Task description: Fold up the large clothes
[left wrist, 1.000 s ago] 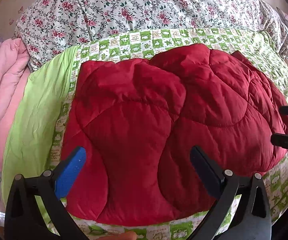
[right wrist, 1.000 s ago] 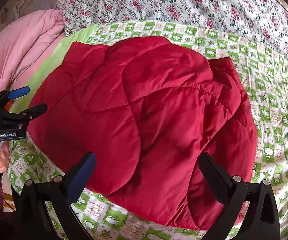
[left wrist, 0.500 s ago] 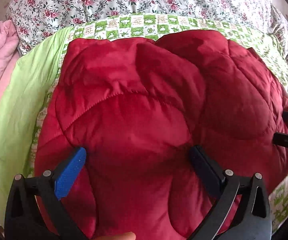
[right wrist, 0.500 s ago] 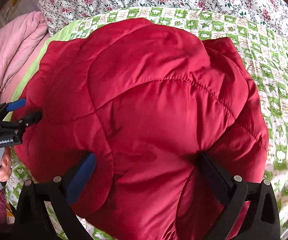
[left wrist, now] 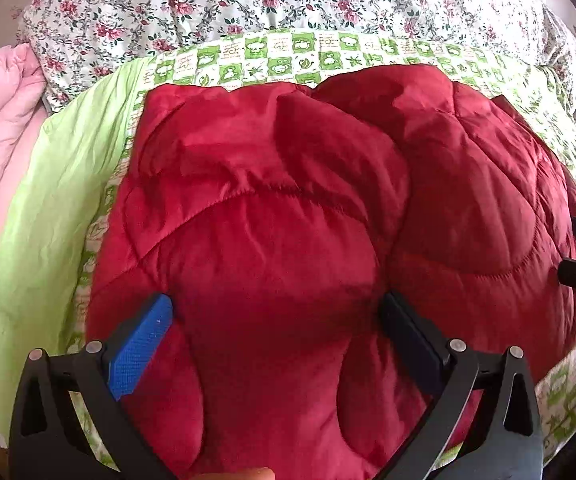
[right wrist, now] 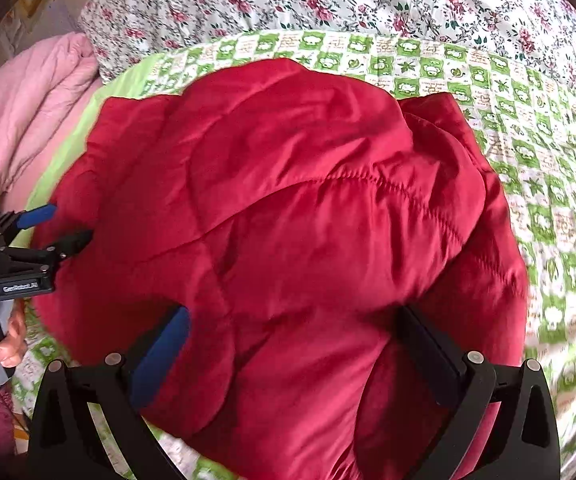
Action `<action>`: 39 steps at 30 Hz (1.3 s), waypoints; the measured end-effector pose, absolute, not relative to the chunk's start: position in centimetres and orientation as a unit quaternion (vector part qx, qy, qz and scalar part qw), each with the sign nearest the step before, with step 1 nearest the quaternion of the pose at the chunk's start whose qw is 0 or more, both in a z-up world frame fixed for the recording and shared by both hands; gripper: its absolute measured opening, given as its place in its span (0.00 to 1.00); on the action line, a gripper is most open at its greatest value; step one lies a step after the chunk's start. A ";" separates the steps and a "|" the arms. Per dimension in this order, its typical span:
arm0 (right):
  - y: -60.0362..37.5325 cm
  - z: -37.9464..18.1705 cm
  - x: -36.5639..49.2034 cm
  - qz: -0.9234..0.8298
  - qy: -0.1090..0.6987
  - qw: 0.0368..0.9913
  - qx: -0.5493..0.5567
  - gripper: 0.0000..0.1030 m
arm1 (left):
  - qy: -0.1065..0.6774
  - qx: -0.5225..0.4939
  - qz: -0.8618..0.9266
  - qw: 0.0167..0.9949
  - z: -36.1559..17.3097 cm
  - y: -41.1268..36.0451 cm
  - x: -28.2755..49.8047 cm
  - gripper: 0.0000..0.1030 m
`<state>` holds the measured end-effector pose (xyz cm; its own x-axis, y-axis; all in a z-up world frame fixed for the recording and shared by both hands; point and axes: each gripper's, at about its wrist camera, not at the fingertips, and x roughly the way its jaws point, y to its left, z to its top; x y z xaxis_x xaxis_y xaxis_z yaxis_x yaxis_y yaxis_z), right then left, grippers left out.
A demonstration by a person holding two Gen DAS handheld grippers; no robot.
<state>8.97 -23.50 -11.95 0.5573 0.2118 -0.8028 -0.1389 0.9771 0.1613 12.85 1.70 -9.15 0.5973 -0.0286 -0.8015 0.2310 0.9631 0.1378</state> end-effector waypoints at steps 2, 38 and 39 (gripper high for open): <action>-23.3 -11.5 8.0 0.104 0.456 0.883 0.037 1.00 | 0.439 0.116 -0.073 0.888 -8.7 1.8 11.7 1.00; -20.7 -6.4 -3.0 0.145 0.411 0.900 -0.009 1.00 | 0.372 0.162 -0.099 0.909 -4.0 1.8 2.0 1.00; -20.6 -6.3 -3.0 0.145 0.411 0.900 -0.010 1.00 | 0.372 0.162 -0.099 0.909 -3.9 1.7 1.9 1.00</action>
